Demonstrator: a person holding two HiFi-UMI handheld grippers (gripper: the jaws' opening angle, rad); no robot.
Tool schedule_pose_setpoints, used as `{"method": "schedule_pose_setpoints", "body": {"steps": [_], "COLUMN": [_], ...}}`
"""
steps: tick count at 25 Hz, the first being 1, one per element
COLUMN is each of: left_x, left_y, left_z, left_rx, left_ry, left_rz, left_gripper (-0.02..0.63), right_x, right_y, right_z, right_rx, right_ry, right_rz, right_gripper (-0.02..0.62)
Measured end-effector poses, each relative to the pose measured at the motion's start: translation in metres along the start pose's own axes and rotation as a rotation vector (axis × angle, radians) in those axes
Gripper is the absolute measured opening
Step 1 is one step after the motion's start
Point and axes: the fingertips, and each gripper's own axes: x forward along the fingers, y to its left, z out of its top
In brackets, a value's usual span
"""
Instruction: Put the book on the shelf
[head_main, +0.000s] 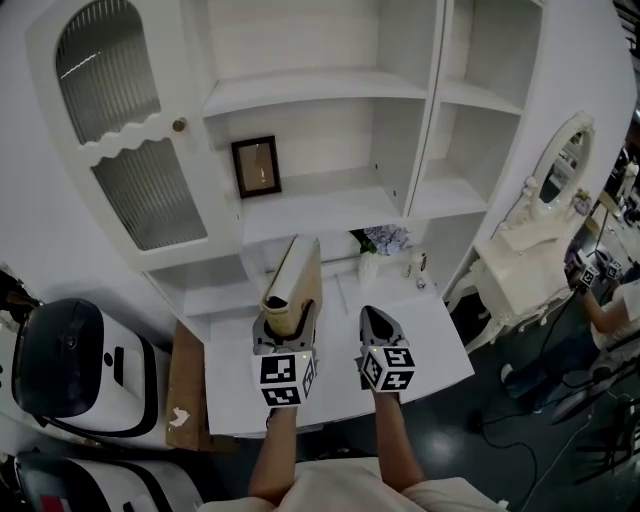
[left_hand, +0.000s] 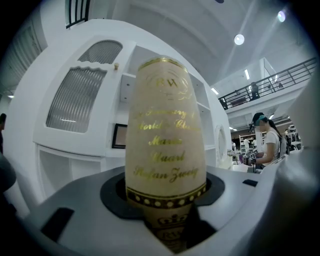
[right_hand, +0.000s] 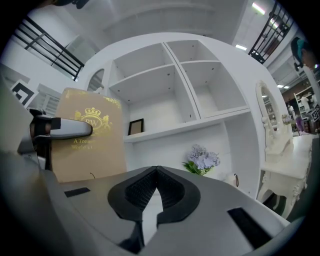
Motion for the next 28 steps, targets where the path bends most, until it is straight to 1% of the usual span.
{"method": "schedule_pose_setpoints", "body": {"steps": [2,5,8,12,18,22,28], "left_x": [0.006,0.015,0.023,0.031,0.045,0.067,0.097], "left_y": [-0.008,-0.017,-0.025,-0.028,-0.033,-0.043,-0.049], "left_z": [0.008,0.023,0.037,0.048,0.076,0.096,0.114], "left_rx": [0.015,0.017,0.039,0.048,0.054,0.088,0.073], "left_ry": [-0.004,-0.031,-0.053,-0.061,-0.091,-0.107,-0.113], "left_rz": [-0.018,-0.025,-0.033,-0.032,-0.022,-0.04,-0.064], "left_gripper": [0.236,0.236,0.236,0.236,0.236,0.236,0.236], "right_x": [0.001,0.002,0.003,0.003,-0.001,-0.005,-0.009], "right_y": [-0.007,-0.014,-0.015,-0.016,-0.02,-0.019,-0.013], "right_z": [0.006,0.013,0.014,0.014,0.015,0.019,0.026], "right_rx": [0.004,0.0,-0.004,0.001,0.005,0.002,-0.018], "right_ry": [-0.005,-0.007,-0.009,-0.009,-0.013,-0.022,-0.028], "right_rz": [-0.004,-0.008,-0.005,-0.004,-0.01,-0.012,0.001], "right_gripper": [0.026,0.026,0.026,0.026,0.026,0.026,0.026]}}
